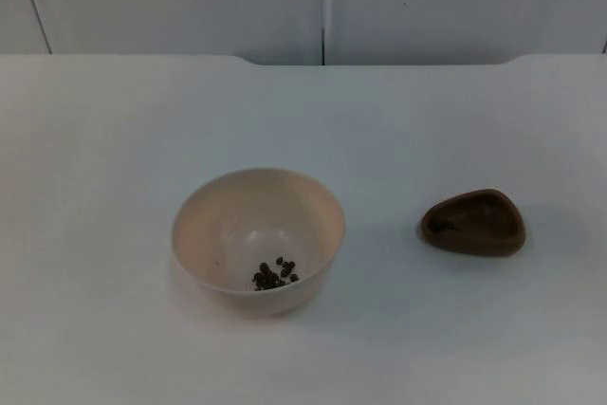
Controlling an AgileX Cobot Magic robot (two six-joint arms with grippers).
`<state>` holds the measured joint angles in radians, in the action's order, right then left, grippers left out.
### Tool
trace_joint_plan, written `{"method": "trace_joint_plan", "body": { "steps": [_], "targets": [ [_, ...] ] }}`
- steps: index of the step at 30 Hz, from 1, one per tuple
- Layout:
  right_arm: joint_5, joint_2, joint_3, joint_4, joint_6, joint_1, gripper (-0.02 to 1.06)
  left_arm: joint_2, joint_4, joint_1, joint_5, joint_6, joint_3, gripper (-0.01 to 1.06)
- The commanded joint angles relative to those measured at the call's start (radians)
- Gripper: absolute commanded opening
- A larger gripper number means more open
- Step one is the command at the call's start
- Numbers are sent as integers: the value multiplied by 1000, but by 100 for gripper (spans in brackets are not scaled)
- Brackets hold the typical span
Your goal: Pick up the bowl with the left hand and pour the coffee beans from the cup into the bowl with the right hand.
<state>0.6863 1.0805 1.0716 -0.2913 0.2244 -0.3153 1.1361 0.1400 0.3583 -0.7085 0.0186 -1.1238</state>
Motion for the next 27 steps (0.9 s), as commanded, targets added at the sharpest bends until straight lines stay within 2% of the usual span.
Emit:
{"method": "trace_joint_plan", "body": {
  "steps": [1, 10, 18, 21, 27],
  "targets": [
    [1, -39, -40, 1, 8, 3, 71, -24, 1, 0, -23, 3, 1, 88],
    [-1, -245, -234, -1, 8, 3, 71, -124, 9, 0, -133, 48, 1, 88],
    [-1, -431, -341, -1, 8, 3, 71, -217, 9, 0, -194, 55, 2, 88],
    [1, -484, -366, -1, 8, 3, 71, -256, 9, 0, -198, 55, 20, 88],
    [18, -602, -410, -1, 8, 3, 71, -411, 6, 0, -140, 55, 188, 88]
  ]
}}
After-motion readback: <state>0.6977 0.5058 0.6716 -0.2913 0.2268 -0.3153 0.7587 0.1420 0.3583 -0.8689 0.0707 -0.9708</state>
